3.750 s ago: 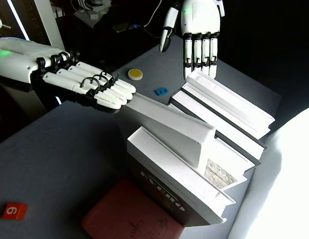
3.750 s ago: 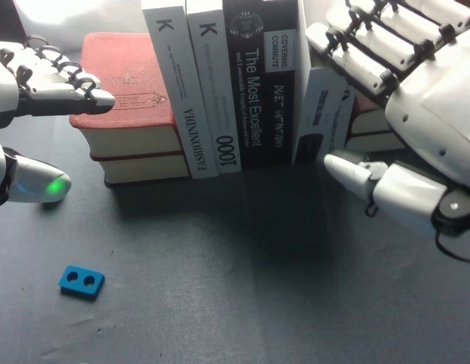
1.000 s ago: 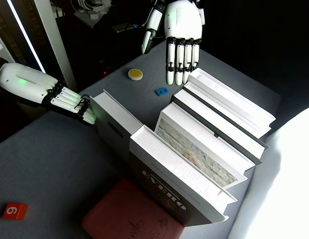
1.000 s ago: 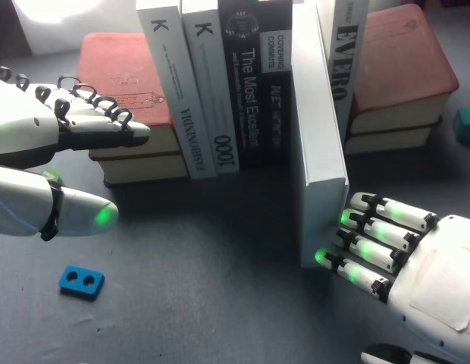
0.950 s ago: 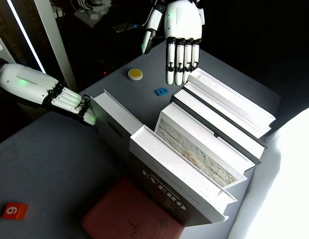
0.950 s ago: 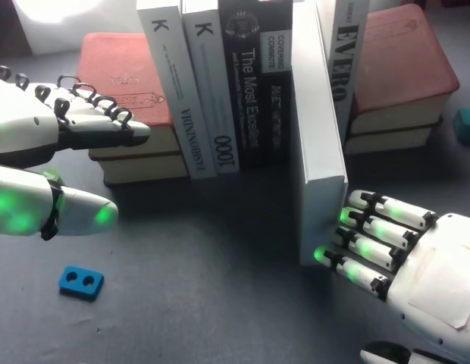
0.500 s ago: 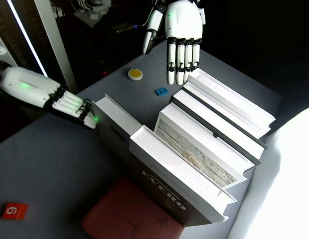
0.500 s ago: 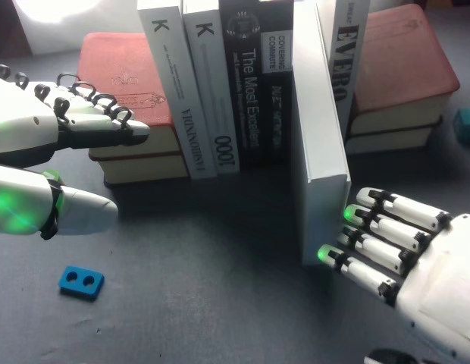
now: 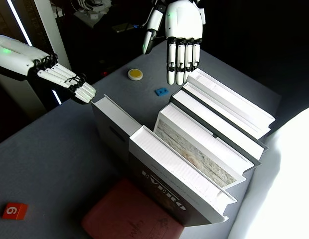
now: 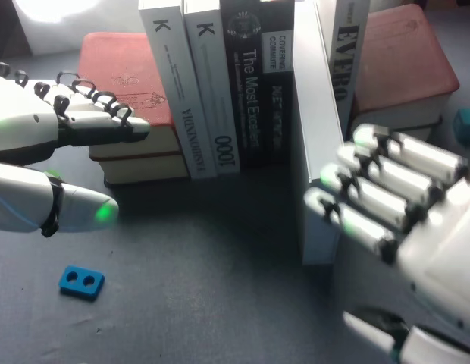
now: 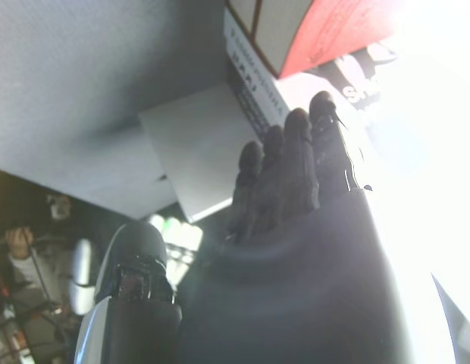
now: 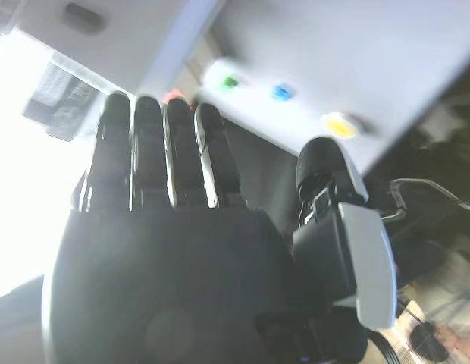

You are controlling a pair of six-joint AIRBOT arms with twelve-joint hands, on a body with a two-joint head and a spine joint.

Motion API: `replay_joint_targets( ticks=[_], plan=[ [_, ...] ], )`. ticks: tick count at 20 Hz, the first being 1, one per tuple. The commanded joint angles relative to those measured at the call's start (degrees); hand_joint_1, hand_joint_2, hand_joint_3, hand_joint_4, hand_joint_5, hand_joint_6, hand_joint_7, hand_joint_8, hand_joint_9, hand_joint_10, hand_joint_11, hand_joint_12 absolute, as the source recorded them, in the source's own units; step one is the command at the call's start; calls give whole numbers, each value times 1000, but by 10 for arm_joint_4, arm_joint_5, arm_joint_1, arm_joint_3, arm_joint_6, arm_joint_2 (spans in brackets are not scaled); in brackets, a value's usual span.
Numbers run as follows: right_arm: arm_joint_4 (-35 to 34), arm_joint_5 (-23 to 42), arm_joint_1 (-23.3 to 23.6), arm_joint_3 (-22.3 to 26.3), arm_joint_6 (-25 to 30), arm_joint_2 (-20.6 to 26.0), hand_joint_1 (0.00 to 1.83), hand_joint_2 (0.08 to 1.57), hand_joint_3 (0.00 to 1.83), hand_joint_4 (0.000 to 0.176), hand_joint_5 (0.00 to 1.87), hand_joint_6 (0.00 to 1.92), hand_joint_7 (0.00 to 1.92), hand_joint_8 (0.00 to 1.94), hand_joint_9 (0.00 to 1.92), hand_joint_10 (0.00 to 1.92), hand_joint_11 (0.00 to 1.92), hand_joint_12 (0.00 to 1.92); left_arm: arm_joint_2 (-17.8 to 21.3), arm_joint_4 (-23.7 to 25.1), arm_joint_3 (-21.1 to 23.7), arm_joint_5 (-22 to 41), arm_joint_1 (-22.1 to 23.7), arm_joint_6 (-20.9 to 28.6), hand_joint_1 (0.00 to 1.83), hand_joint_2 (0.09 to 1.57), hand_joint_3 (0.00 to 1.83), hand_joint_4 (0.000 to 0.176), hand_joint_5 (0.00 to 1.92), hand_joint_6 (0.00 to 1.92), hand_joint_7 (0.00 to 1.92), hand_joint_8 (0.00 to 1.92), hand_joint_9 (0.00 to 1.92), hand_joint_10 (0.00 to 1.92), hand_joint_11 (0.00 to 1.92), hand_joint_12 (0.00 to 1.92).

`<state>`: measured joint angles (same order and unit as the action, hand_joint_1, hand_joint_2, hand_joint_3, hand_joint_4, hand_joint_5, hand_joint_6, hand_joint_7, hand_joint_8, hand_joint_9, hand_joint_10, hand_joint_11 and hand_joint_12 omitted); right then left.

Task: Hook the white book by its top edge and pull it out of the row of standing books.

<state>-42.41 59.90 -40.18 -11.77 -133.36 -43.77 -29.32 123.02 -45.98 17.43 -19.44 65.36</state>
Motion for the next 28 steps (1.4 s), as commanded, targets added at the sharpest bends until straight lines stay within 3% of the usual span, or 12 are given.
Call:
replay_joint_targets(
  ticks=[1,6,8,13,15,17,18,20,23,24,28],
  plan=[
    [43,48,15,1,4,2,0,1328,0,0,145,1,108,0,67,1,0,111,-2,-13,1,-31,11,-2,0,1294,0,0,41,0,19,0,10,0,3,21],
    [44,23,92,-25,43,1,0,1328,0,0,143,0,109,0,66,0,0,129,-7,-5,-2,-31,20,-4,0,1298,1,0,62,7,41,8,31,7,20,34],
    [44,-37,127,-51,84,1,0,1318,0,0,38,0,14,0,5,0,0,9,-7,-5,-2,-29,20,-4,0,1295,0,0,75,9,63,13,53,14,43,47],
    [44,-208,215,-139,233,4,0,1298,0,0,0,0,0,0,0,0,0,0,-7,-5,-1,-20,21,-4,0,1294,0,0,53,0,36,0,26,0,16,45],
    [44,-232,231,-154,258,6,0,1293,0,0,0,0,0,0,0,0,0,0,-7,-5,-2,-20,22,-3,0,1294,0,0,57,3,39,2,24,1,16,47],
    [103,-237,233,-158,308,13,0,1275,0,0,0,0,0,0,0,0,0,0,-7,-5,-4,-19,23,-2,0,1292,0,0,58,4,40,3,29,3,18,52],
    [162,-237,232,-158,369,24,0,1275,0,0,0,0,0,0,0,0,0,0,-7,-5,-5,-17,23,-2,0,1292,0,0,62,5,41,3,30,3,23,56],
    [199,-244,236,-158,423,37,0,1275,0,0,0,0,0,0,0,0,0,0,-7,-5,-5,-14,23,-2,0,1288,0,0,67,6,41,3,30,3,20,59],
    [199,-272,248,-158,433,47,0,1274,0,0,0,0,0,0,0,0,0,0,-8,-5,-6,-14,25,0,0,1288,0,0,60,5,36,4,21,3,9,61],
    [199,-276,249,-158,437,49,0,1267,0,0,0,0,0,0,0,0,0,0,-8,-5,-6,-14,27,1,0,1287,0,0,97,8,75,5,62,3,1,183],
    [199,-278,250,-158,438,50,0,1250,0,0,0,0,0,0,0,0,0,0,-8,-5,-9,-9,28,1,0,1278,0,0,65,1,48,1,37,1,0,157]
  ],
)
